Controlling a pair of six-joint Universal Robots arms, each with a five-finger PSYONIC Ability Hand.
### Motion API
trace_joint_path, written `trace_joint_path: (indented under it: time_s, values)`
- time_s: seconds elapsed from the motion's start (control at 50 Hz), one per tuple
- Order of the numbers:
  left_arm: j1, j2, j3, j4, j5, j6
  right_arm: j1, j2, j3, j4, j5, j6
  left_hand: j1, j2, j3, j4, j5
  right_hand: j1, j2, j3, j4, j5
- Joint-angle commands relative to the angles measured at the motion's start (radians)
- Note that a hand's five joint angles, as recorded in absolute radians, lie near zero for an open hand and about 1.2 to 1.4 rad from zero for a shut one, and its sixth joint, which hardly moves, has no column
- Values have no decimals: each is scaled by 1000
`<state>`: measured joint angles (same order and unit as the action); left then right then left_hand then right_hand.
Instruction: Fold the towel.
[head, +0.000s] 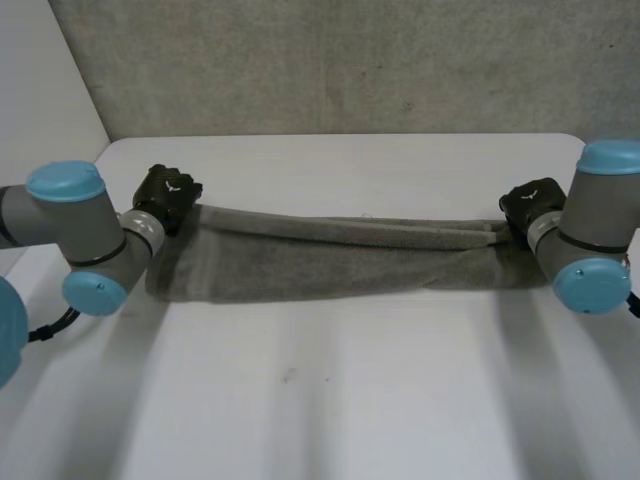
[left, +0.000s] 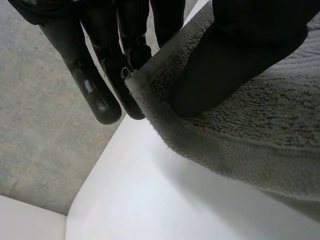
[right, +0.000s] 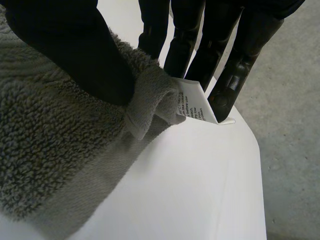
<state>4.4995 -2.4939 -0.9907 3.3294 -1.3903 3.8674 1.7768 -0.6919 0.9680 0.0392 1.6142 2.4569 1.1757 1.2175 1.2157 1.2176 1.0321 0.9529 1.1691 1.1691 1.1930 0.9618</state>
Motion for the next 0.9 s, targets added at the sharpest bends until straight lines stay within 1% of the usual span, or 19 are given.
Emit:
trace_joint_path:
  time_s: [0.02, 0.04, 0.06, 0.08, 0.1, 0.12, 0.2, 0.24, 0.3, 0.42, 0.52, 0.56, 0.58, 0.62, 0.68, 0.72, 0.78, 0.82, 0.9]
  values:
    - [-8, -60, 75, 1, -1, 1, 16, 91, -107, -7, 27, -4, 221, 179, 181, 179, 190, 443, 227, 227, 203, 260]
    - [-14, -63, 76, 1, -1, 1, 18, 98, -121, -10, 36, 0, 221, 179, 181, 179, 190, 29, -187, -187, -211, -155]
    - [-25, -65, 76, 1, 0, 1, 18, 100, -123, -13, 45, 2, -3, -45, -43, -45, -34, -408, -625, -625, -649, -592]
    - [-25, -65, 76, 1, 1, 1, 18, 100, -123, -13, 46, 2, -5, -47, -45, -47, -36, -413, -629, -629, -653, -596]
    - [-34, -63, 75, 1, -3, 3, 19, 95, -124, -16, 58, 7, -479, -521, -519, -521, -510, -778, -995, -995, -1018, -962]
    - [-40, -60, 73, 1, -7, 3, 23, 86, -121, -24, 67, 13, -719, -761, -759, -761, -750, -778, -995, -995, -1018, -962]
    - [-49, -49, 69, 1, -22, 3, 26, 32, -109, -38, 69, 57, -733, -775, -773, -775, -764, -778, -995, -995, -1018, -962]
    - [-52, -8, 66, 1, -42, 1, 24, -50, -80, -45, 56, 121, -736, -778, -776, -778, -767, -778, -995, -995, -1018, -962]
    - [-52, 47, 44, 1, -56, -8, 23, -124, -55, -47, 32, 157, -742, -784, -782, -784, -773, -778, -995, -995, -1018, -962]
    - [-51, 163, -25, 1, -59, -25, 13, -253, 12, -42, -17, 168, -745, -787, -785, -787, -776, -778, -995, -995, -1018, -962]
    - [-51, 251, -109, 1, -59, -63, 10, -313, 70, 3, -59, 163, -736, -778, -776, -778, -767, -778, -995, -995, -1018, -962]
    - [-51, 309, -179, 1, -59, -88, 9, -345, 101, 72, -82, 166, -727, -769, -767, -769, -758, -622, -838, -838, -862, -806]
    - [-51, 309, -180, 1, -59, -88, 9, -345, 101, 73, -82, 166, -727, -769, -767, -769, -758, -621, -837, -838, -861, -805]
    - [-49, 360, -250, -2, -58, -106, -2, -362, 126, 151, -108, 162, -716, -757, -756, -758, -747, -326, -543, -543, -566, -510]
    - [-49, 397, -319, -5, -55, -117, -13, -365, 135, 189, -120, 158, -698, -740, -738, -740, -729, -219, -435, -435, -459, -403]
    - [-49, 409, -348, -5, -52, -120, -26, -354, 144, 269, -155, 158, -672, -713, -712, -713, -702, -3, -219, -219, -243, -186]
    - [-48, 418, -399, -7, -49, -120, -27, -347, 146, 286, -171, 158, -610, -652, -650, -652, -641, 80, -136, -136, -160, -103]
    - [-49, 418, -416, -8, -49, -120, -27, -286, 143, 306, -195, 155, -583, -625, -623, -625, -614, 212, -4, -5, -28, 28]
    - [-48, 415, -453, -4, -46, -120, -27, -232, 133, 307, -208, 155, -583, -625, -623, -625, -614, 239, 23, 23, -1, 55]
